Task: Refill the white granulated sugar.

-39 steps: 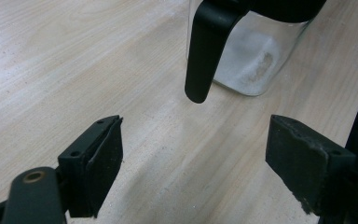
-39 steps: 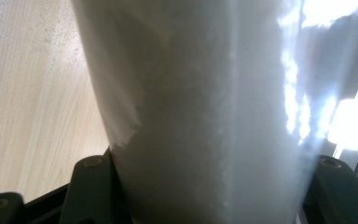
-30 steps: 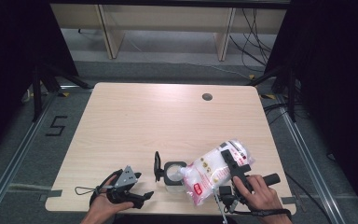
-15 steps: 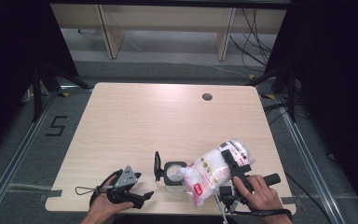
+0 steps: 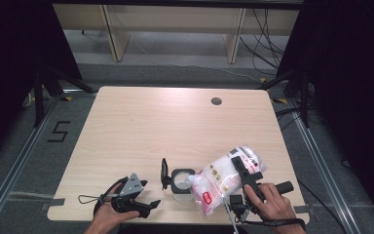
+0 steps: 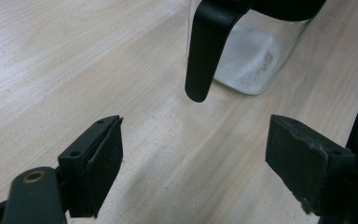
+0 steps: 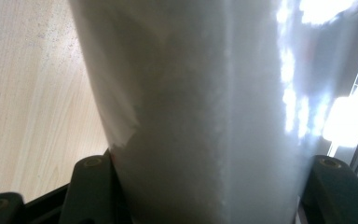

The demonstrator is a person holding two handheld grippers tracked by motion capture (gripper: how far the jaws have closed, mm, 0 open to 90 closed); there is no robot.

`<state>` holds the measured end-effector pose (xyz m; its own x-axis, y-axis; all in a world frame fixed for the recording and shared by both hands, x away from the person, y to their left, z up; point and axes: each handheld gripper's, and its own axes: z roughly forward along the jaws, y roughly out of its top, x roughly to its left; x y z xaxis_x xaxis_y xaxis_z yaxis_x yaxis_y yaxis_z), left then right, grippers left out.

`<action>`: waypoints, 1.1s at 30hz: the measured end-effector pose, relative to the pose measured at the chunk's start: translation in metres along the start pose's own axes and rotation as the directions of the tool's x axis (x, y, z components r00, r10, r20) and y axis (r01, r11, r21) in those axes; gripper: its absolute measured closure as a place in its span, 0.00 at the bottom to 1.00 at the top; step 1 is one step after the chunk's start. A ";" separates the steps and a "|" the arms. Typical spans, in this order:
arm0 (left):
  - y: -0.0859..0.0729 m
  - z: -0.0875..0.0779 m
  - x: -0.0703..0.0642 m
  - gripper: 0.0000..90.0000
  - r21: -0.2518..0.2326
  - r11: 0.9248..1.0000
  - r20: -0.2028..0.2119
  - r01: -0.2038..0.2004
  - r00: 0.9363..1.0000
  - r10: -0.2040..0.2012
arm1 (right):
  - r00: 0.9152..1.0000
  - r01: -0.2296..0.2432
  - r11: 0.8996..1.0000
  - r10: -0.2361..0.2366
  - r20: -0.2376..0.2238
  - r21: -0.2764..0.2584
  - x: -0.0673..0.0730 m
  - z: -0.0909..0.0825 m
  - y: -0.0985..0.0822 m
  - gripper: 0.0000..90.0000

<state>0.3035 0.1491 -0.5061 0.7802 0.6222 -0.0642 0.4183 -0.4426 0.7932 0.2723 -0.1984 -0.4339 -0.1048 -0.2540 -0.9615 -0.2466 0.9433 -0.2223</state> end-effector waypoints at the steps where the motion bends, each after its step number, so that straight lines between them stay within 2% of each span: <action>1: 0.000 0.000 0.000 0.21 0.000 1.000 0.000 0.001 1.000 -0.001 | 1.000 -0.006 1.000 0.006 -0.004 -0.008 0.000 0.001 0.000 0.48; 3: 0.000 -0.001 0.001 0.21 0.011 1.000 -0.003 -0.010 1.000 0.010 | 1.000 -0.020 1.000 0.020 -0.005 0.006 0.002 0.000 0.000 0.48; 4: 0.000 0.000 0.000 0.21 0.003 1.000 0.004 0.001 1.000 -0.001 | 1.000 -0.012 1.000 0.012 -0.005 0.003 0.001 0.000 0.000 0.48; 6: 0.000 -0.001 0.001 0.21 0.013 1.000 -0.001 -0.013 1.000 0.013 | 1.000 0.004 1.000 -0.004 -0.001 -0.006 0.000 0.000 0.000 0.48; 8: 0.000 -0.001 0.001 0.21 0.013 1.000 -0.004 -0.013 1.000 0.013 | 1.000 -0.005 1.000 0.005 0.000 0.002 0.000 0.000 0.000 0.48; 9: 0.000 -0.001 0.002 0.21 0.008 1.000 -0.010 -0.018 1.000 0.018 | 1.000 0.006 1.000 -0.006 -0.011 0.005 -0.001 -0.001 0.000 0.48; 10: 0.000 -0.001 0.002 0.21 0.004 1.000 -0.006 -0.011 1.000 0.012 | 1.000 0.024 1.000 -0.024 0.010 -0.011 -0.002 0.000 0.000 0.48; 11: 0.000 -0.001 0.001 0.21 0.005 1.000 -0.002 -0.009 1.000 0.009 | 0.999 -0.052 0.999 0.052 0.000 0.011 0.002 -0.001 -0.001 0.48; 12: 0.000 -0.002 0.002 0.21 0.014 1.000 -0.005 -0.016 1.000 0.016 | 1.000 0.013 1.000 -0.013 0.006 -0.004 -0.002 0.000 -0.001 0.48; 13: 0.001 -0.002 0.002 0.21 0.011 1.000 0.000 -0.020 1.000 0.020 | 1.000 0.006 1.000 -0.006 0.001 -0.001 -0.001 0.000 -0.001 0.48; 14: 0.000 -0.001 0.001 0.21 0.013 1.000 -0.003 -0.015 1.000 0.015 | 1.000 0.021 1.000 -0.021 0.005 -0.003 -0.002 0.000 0.000 0.48; 16: 0.000 0.000 0.000 0.21 0.002 1.000 0.002 -0.002 1.000 0.002 | 1.000 -0.011 1.000 0.011 0.008 -0.008 0.000 0.000 -0.001 0.48; 17: 0.000 0.000 0.000 0.21 0.002 1.000 0.002 -0.002 1.000 0.002 | 1.000 0.007 1.000 -0.007 0.010 -0.010 -0.002 0.000 -0.001 0.48; 19: 0.000 -0.001 0.001 0.21 0.013 1.000 -0.002 -0.012 1.000 0.012 | 1.000 -0.010 1.000 0.010 0.007 -0.003 0.000 0.000 -0.001 0.48; 20: 0.001 -0.001 0.002 0.21 0.018 1.000 -0.008 -0.018 1.000 0.018 | 1.000 0.012 1.000 -0.012 0.013 -0.009 -0.002 0.000 -0.001 0.48; 21: 0.001 -0.001 0.002 0.21 0.019 1.000 -0.007 -0.019 1.000 0.019 | 1.000 -0.013 1.000 0.013 0.007 0.003 0.001 0.000 -0.001 0.48; 22: 0.001 -0.001 0.002 0.21 0.019 1.000 -0.007 -0.019 1.000 0.019 | 1.000 -0.013 1.000 0.013 0.007 0.003 0.001 0.000 -0.001 0.48; 24: 0.000 -0.001 0.001 0.21 0.005 1.000 0.001 -0.004 1.000 0.004 | 1.000 0.003 1.000 -0.003 -0.002 0.002 0.000 0.000 -0.001 0.48; 25: 0.000 -0.001 0.001 0.21 0.013 1.000 -0.002 -0.013 1.000 0.014 | 0.999 0.048 0.999 -0.047 0.016 -0.020 -0.003 0.001 -0.001 0.48; 26: 0.000 -0.001 0.001 0.21 0.013 1.000 -0.002 -0.013 1.000 0.014 | 0.999 0.038 0.999 -0.038 0.011 -0.016 -0.002 0.001 0.000 0.48; 27: 0.000 -0.001 0.001 0.21 0.013 1.000 -0.002 -0.012 1.000 0.012 | 1.000 0.004 1.000 -0.004 -0.005 0.005 0.000 -0.001 0.000 0.48; 28: 0.000 -0.001 0.001 0.21 0.013 1.000 -0.002 -0.012 1.000 0.012 | 1.000 0.004 1.000 -0.004 -0.005 0.005 0.000 -0.001 0.000 0.48; 29: 0.000 -0.001 0.002 0.21 0.016 1.000 -0.005 -0.015 1.000 0.015 | 0.999 0.047 0.999 -0.047 -0.002 -0.010 -0.003 0.000 0.000 0.48; 30: 0.000 -0.001 0.001 0.21 0.012 1.000 0.004 -0.012 1.000 0.012 | 1.000 0.004 1.000 -0.004 0.006 -0.012 0.000 0.000 0.000 0.48; 33: 0.000 -0.001 0.001 0.21 0.007 1.000 -0.001 -0.015 1.000 0.015 | 1.000 0.022 1.000 -0.021 0.018 -0.016 -0.001 0.000 -0.001 0.48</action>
<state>0.3040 0.1505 -0.5051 0.7858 0.6163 -0.0519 0.4097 -0.4559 0.7901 0.2726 -0.1987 -0.4326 -0.0820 -0.2702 -0.9593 -0.2642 0.9340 -0.2405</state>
